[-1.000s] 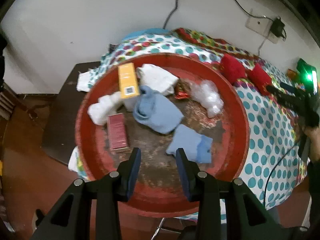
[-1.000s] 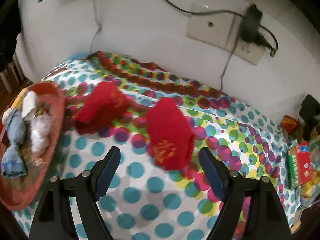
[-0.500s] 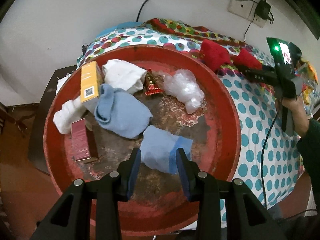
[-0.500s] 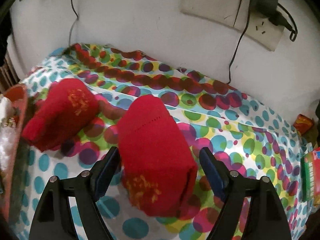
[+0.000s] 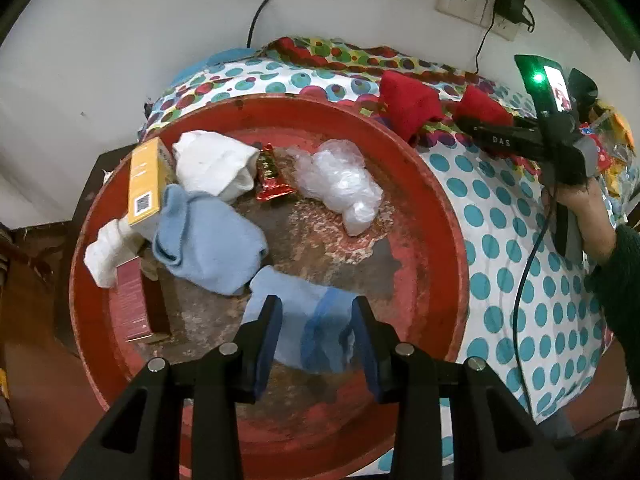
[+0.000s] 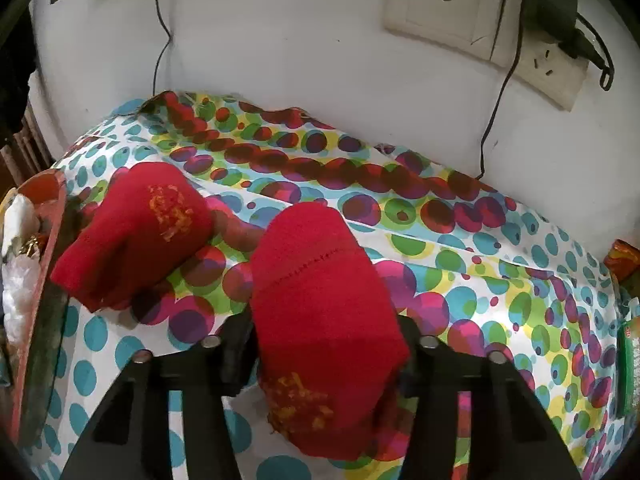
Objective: Organize objects
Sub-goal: 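Grasp a red sock with the right tool while the left tool grasps the other red sock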
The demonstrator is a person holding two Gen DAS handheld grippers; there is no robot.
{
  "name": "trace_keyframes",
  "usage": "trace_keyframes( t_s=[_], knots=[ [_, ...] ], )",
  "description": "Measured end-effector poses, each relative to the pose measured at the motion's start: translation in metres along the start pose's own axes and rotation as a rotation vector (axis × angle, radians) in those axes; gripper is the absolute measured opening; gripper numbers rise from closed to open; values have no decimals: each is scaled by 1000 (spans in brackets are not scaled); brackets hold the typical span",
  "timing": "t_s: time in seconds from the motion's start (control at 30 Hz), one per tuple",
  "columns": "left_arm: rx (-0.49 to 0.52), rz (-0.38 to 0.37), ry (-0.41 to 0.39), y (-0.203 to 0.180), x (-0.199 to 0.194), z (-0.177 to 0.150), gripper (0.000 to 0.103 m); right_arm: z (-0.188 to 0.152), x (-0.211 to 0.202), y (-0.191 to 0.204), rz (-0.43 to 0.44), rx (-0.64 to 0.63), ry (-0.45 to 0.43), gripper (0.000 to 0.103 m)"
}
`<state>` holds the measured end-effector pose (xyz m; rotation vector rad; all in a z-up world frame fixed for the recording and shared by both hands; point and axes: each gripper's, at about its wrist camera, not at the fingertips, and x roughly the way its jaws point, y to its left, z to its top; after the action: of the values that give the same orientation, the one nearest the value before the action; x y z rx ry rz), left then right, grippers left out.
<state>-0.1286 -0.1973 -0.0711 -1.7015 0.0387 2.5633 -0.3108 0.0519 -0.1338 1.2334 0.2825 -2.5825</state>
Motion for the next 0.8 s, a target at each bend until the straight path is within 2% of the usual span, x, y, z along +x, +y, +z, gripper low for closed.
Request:
trace_keyframes(
  t_s=[0.3, 0.5, 0.63, 0.8],
  knots=[
    [-33, -76, 6, -30, 3, 38, 37, -27, -26, -18, 27, 32, -16, 40],
    [13, -109, -7, -69, 17, 97, 37, -65, -50, -49, 22, 61, 1, 40],
    [25, -106, 13, -89, 37, 136, 37, -76, -58, -59, 42, 100, -3, 40],
    [13, -37, 55, -98, 74, 167, 37, -76, -56, -51, 4, 60, 6, 41]
  ],
)
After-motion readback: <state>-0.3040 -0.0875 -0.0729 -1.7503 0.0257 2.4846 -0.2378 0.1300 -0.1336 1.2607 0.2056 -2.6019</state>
